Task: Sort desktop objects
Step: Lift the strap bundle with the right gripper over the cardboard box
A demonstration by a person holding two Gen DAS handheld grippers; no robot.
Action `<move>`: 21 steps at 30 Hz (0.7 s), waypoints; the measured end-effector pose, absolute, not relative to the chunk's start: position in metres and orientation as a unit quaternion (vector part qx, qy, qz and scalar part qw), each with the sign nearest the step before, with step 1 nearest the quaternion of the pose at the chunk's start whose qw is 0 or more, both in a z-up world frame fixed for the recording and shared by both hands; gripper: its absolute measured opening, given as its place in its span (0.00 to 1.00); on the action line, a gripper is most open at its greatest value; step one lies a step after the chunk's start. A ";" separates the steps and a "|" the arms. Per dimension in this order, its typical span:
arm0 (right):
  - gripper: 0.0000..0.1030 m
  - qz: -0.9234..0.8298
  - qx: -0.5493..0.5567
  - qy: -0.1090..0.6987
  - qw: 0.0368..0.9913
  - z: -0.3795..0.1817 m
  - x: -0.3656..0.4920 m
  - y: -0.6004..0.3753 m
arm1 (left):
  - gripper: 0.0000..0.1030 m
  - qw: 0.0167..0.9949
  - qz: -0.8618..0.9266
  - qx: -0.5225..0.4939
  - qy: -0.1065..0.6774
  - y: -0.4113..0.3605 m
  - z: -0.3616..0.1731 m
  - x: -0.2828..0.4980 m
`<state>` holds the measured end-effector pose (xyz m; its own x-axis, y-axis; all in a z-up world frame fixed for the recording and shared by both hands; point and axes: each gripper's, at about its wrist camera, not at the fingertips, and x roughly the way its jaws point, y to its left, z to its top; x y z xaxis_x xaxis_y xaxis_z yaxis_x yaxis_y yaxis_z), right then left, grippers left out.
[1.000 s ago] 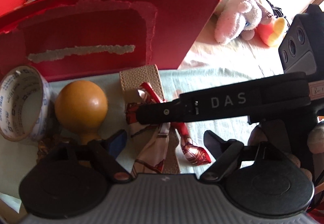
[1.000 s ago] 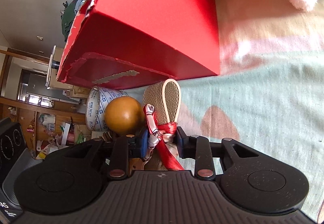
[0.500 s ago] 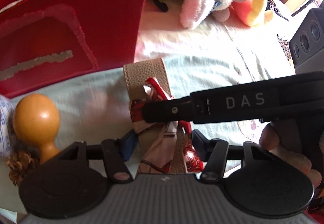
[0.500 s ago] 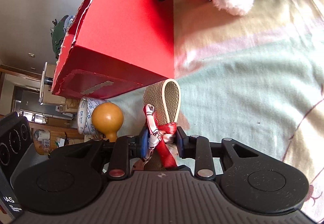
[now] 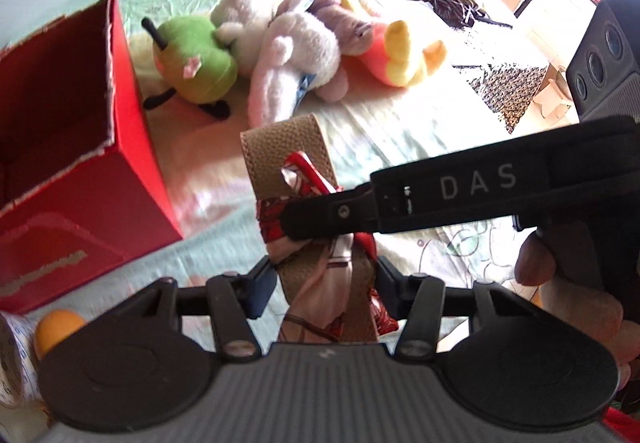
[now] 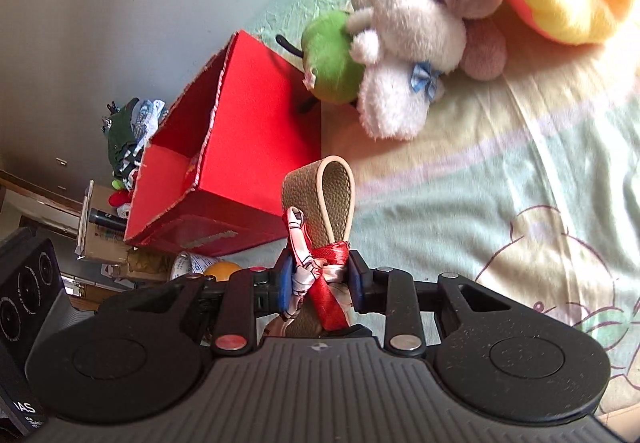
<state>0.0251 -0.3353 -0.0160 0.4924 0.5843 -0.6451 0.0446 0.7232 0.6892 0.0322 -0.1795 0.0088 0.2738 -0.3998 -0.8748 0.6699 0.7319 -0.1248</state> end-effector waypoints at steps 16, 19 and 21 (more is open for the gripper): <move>0.29 0.223 0.281 0.391 0.848 0.072 0.086 -0.293 | 0.53 0.845 -0.335 0.149 0.389 -0.150 0.110 0.077; 0.29 0.235 0.269 0.390 0.849 0.083 0.105 -0.277 | 0.53 0.853 -0.324 0.141 0.385 -0.130 0.121 0.097; 0.29 0.243 0.267 0.393 0.846 0.084 0.120 -0.263 | 0.53 0.857 -0.313 0.143 0.384 -0.118 0.123 0.111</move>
<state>0.1203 -0.2626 0.0836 0.5728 0.6208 -0.5353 -0.2001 0.7392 0.6431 0.1106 -0.1180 0.1232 0.5086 -0.4263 -0.7480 0.6456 0.7636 0.0038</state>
